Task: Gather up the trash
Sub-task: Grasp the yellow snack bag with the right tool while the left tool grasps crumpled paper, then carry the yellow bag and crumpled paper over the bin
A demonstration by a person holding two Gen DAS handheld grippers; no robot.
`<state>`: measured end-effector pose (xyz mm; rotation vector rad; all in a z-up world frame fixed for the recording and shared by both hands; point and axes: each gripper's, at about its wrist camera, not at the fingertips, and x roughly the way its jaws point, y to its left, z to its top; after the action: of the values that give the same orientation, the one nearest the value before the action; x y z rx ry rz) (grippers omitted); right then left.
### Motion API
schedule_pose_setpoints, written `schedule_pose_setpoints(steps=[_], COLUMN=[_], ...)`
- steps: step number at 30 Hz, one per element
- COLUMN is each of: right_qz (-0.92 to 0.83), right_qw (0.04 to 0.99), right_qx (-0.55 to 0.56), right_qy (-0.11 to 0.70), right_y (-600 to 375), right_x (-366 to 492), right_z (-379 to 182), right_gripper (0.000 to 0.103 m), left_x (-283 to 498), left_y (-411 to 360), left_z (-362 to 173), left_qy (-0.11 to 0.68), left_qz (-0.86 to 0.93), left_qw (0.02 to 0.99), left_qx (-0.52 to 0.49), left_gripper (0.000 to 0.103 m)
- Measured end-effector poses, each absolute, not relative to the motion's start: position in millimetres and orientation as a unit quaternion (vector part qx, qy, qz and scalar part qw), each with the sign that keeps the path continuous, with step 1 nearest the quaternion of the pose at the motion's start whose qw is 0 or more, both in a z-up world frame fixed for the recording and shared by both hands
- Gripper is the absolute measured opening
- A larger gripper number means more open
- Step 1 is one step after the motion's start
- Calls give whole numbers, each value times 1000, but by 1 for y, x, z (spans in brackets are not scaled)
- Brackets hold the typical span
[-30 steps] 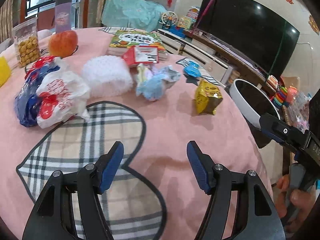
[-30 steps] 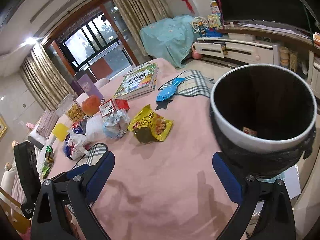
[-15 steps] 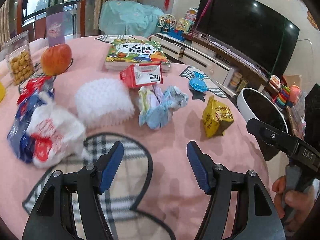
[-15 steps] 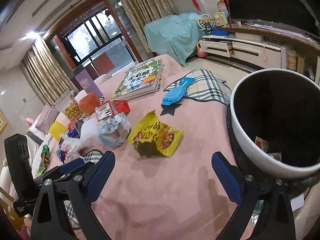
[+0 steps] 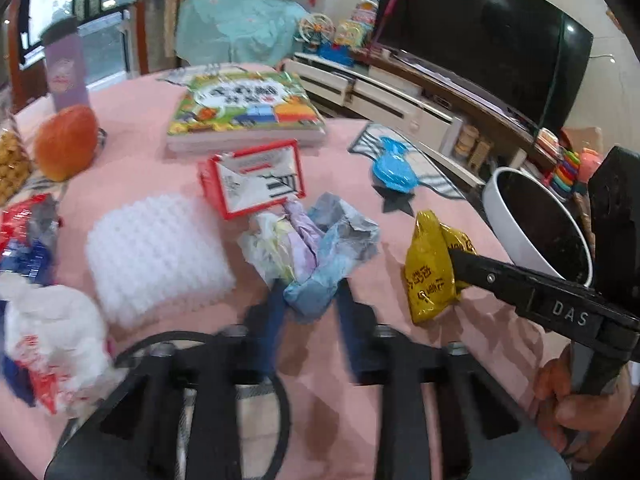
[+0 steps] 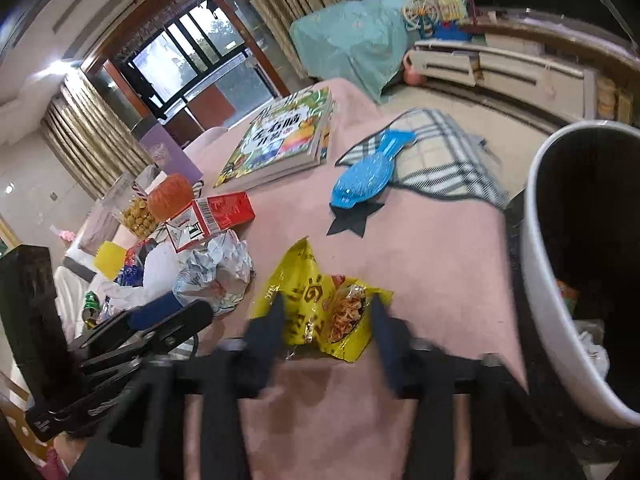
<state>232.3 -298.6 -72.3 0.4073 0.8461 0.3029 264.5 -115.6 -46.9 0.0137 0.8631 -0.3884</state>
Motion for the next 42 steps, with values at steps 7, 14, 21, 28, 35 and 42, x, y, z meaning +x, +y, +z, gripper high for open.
schedule_pose_setpoints(steps=[7,14,21,28,35,42], right_qz=[152,150,137,122,94,72], right_qw=[881,878,882,891,900,907], right_qx=[195,213,212,211,223,230], right_qy=[404,402,398,383,361,346], right_y=[-304,-321,-331,-342,-367,-393], right_x=[216,192,175,153,135,126], right_z=[-65,-58,-49,-37,-22,-14], right_gripper=[9,9,9,9,9,9], left_x=[248,226,207,193,187,182], left_y=[-119,-118,-127,-150,-176,-200], left_z=[-41,-38,-34,-22,-15,-9], left_qy=[405,405,406,398,390,386], left_qz=[-196,-201,-226,-258,-281,-300], left_qw=[893,892,885,881,877,872], left_qx=[16,8,-5,-3,6,17], left_gripper=[15,14,14,14,14,14])
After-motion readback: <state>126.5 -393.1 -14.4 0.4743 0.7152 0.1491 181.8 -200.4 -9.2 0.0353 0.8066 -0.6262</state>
